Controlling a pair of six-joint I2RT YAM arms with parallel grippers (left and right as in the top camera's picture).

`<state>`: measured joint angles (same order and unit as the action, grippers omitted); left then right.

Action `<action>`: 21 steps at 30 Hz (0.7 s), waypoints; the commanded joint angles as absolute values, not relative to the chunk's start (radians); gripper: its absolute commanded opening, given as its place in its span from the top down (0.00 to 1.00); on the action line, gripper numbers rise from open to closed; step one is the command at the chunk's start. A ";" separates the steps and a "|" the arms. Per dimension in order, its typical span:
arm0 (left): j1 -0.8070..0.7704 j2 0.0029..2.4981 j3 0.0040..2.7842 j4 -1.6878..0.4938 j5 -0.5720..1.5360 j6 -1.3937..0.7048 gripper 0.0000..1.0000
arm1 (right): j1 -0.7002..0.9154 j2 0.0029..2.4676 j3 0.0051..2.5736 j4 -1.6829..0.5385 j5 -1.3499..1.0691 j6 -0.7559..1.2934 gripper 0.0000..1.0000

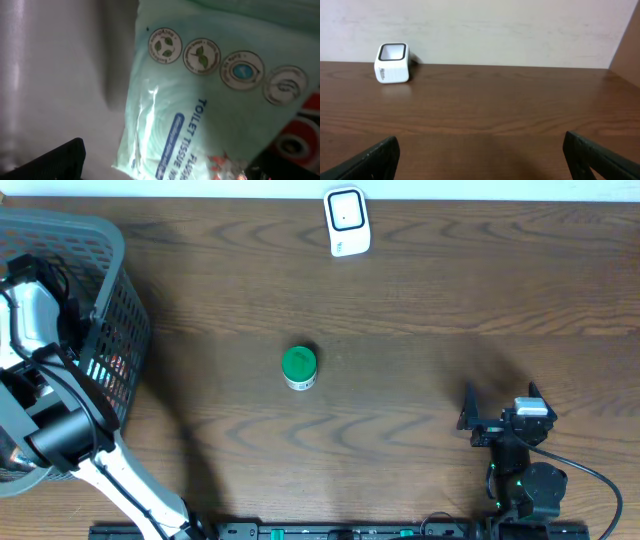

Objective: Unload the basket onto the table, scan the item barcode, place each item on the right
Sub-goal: 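Grasp the mint-green toilet tissue pack with the left gripper and lift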

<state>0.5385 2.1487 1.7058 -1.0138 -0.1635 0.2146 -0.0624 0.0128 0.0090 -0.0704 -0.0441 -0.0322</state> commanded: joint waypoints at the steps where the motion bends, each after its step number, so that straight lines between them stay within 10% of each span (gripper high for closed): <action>1: 0.535 2.203 1.696 -1.011 -0.231 0.215 0.02 | -0.071 0.010 0.006 -0.072 -0.035 -0.015 0.01; 21: 0.579 2.268 1.696 -0.955 -0.350 0.118 0.02 | -0.071 0.010 0.006 -0.072 -0.035 -0.015 0.01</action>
